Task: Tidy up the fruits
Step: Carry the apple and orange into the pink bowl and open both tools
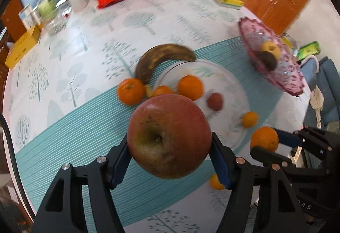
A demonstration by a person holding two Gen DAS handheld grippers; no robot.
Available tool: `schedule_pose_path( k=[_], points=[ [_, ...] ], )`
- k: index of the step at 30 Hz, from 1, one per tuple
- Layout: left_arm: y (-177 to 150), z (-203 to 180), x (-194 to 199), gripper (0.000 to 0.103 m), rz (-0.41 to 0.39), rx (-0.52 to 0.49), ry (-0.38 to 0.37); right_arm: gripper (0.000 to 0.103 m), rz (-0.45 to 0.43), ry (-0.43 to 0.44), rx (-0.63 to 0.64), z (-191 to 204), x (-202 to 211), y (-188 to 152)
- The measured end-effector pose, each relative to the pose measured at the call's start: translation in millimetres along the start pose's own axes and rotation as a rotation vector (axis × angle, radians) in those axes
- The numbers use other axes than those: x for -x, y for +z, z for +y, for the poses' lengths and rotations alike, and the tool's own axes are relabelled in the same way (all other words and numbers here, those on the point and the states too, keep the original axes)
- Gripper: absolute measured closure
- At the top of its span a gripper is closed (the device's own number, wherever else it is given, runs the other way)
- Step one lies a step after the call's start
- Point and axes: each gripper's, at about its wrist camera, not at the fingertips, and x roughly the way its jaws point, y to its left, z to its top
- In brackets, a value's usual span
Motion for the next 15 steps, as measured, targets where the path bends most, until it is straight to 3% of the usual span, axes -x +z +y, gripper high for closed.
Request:
schedule_pose_path(
  k=[8, 15],
  points=[
    [16.3, -62.2, 27.3, 0.036, -0.101, -0.097, -0.028, 0.064, -0.123, -0.068, -0.001, -23.0, 46.6, -0.6],
    [42.4, -124.7, 31.6, 0.036, -0.156, -0.129, -0.009, 0.064, -0.228, -0.097, -0.03, -74.3, 77.2, 0.3]
  ],
)
